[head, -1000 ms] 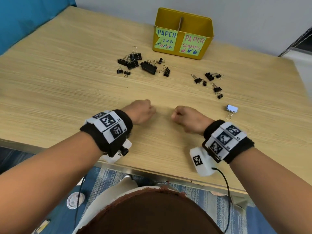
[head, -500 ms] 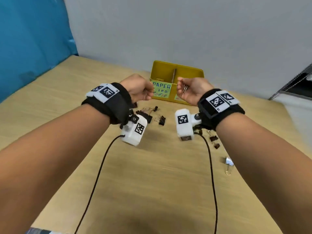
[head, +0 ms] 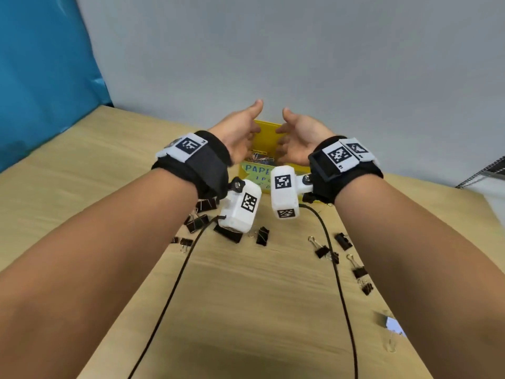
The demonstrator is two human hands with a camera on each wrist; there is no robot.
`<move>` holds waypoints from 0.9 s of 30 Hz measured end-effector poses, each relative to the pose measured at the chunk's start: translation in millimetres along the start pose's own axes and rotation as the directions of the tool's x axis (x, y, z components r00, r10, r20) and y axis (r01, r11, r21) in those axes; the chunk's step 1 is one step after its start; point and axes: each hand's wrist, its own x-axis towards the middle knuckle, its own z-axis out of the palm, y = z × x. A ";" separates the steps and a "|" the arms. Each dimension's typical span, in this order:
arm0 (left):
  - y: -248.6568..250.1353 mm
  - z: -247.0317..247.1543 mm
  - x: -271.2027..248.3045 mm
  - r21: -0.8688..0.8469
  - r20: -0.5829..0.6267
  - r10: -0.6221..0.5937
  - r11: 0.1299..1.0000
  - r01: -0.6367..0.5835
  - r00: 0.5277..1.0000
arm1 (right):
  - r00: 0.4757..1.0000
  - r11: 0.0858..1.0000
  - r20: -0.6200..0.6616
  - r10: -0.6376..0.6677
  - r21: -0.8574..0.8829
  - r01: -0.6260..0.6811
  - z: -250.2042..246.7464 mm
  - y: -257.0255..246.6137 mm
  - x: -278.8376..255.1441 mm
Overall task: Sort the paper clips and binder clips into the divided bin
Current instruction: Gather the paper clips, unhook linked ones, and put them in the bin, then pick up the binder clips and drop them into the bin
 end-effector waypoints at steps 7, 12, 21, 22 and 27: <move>-44.3 -62.5 -54.2 0.775 -0.098 0.095 0.632 0.016 0.991 | 0.886 0.522 0.060 -0.461 -0.789 0.325 20.0 55.0 -32.4; -94.7 -84.7 -67.7 0.957 -0.187 -0.203 0.182 0.225 0.961 | 0.979 0.078 0.201 -0.028 -0.976 0.202 46.8 102.4 -21.4; -110.8 -65.8 -50.9 0.937 -0.216 0.078 0.298 0.184 0.973 | 0.974 -0.017 0.208 -0.089 -0.978 0.207 52.7 135.6 -11.6; -109.4 -64.1 -50.1 0.943 -0.198 0.085 0.288 0.166 0.977 | 0.974 0.016 0.211 -0.082 -0.977 0.213 49.0 135.4 -12.6; -108.7 -56.8 -52.0 0.944 -0.162 0.107 0.307 0.123 0.981 | 0.977 0.103 0.190 -0.095 -0.974 0.200 24.7 133.6 -19.2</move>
